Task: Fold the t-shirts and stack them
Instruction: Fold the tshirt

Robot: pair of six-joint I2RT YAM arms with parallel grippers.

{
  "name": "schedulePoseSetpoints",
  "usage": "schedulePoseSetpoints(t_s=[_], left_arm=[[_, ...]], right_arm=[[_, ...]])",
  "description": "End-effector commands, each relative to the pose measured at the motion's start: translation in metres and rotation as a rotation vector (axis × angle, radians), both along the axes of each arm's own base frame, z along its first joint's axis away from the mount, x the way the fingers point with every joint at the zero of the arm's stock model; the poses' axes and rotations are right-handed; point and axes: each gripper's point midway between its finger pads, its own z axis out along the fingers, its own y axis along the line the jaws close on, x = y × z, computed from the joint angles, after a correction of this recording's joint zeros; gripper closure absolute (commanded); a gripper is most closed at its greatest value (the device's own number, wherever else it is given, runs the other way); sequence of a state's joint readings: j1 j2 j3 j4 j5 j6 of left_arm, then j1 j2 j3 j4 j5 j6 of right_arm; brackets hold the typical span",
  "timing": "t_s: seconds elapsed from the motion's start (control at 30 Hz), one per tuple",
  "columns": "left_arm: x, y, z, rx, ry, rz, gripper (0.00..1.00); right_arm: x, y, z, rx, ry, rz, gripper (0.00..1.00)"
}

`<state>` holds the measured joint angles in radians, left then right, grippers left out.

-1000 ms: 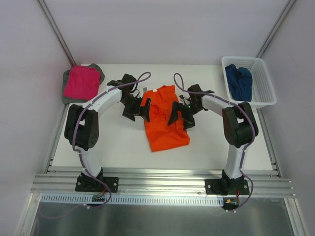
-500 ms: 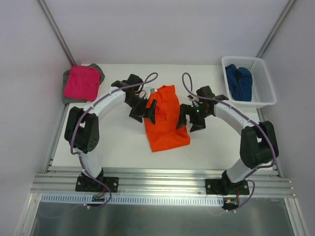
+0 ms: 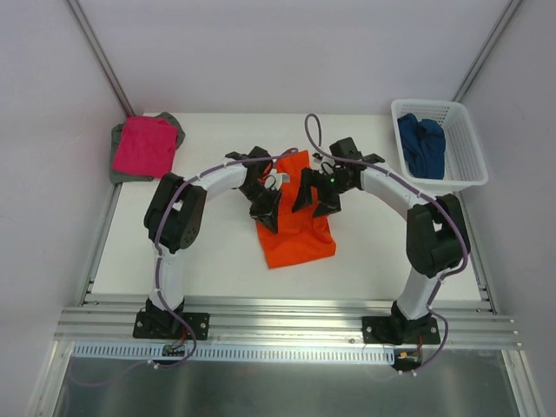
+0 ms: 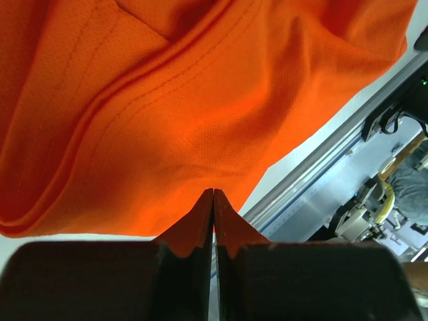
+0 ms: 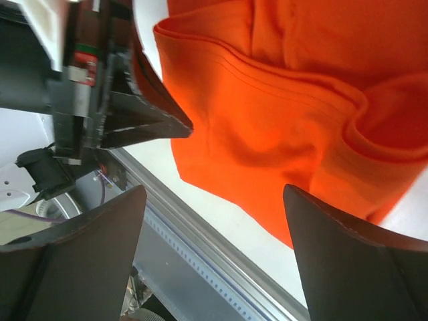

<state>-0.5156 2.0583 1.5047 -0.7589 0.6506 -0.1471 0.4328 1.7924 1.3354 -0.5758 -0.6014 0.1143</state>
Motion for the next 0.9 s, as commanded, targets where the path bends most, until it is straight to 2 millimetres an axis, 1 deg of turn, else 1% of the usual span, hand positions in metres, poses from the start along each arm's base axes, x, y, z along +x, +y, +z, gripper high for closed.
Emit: schedulePoseSetpoints(t_s=[0.0,0.07,0.13,0.2,0.4,0.47,0.57,0.67,0.77,0.87], left_arm=[[0.008,-0.008,0.008,-0.036,0.000,0.010,1.00],[0.006,-0.006,0.002,-0.023,0.023,0.020,1.00],[0.003,-0.006,-0.003,-0.016,0.045,0.023,1.00],[0.002,-0.006,-0.006,-0.011,0.055,0.028,1.00],[0.003,-0.008,-0.013,-0.006,0.080,0.041,1.00],[0.003,-0.007,-0.014,-0.002,0.084,0.045,1.00],[0.003,-0.005,-0.015,0.002,0.088,0.049,1.00],[0.004,-0.005,-0.016,0.006,0.090,0.053,1.00],[0.005,-0.004,-0.015,0.009,0.081,0.054,1.00],[0.005,-0.004,-0.016,0.014,0.077,0.052,1.00]], right_arm=[[0.009,0.019,0.013,0.068,-0.019,0.020,0.12],[0.009,0.018,0.006,0.062,-0.005,0.020,0.12],[0.011,0.014,-0.004,0.050,0.014,0.009,0.12],[0.009,0.008,-0.016,0.026,0.036,0.003,0.12],[0.005,-0.009,-0.037,-0.017,0.085,-0.019,0.12],[0.007,-0.013,-0.042,-0.024,0.097,-0.025,0.11],[0.013,-0.024,-0.044,-0.045,0.088,-0.035,0.12],[0.015,-0.031,-0.045,-0.058,0.089,-0.044,0.12],[0.013,-0.037,-0.049,-0.074,0.090,-0.041,0.11],[0.008,-0.038,-0.057,-0.074,0.115,-0.061,0.11]])
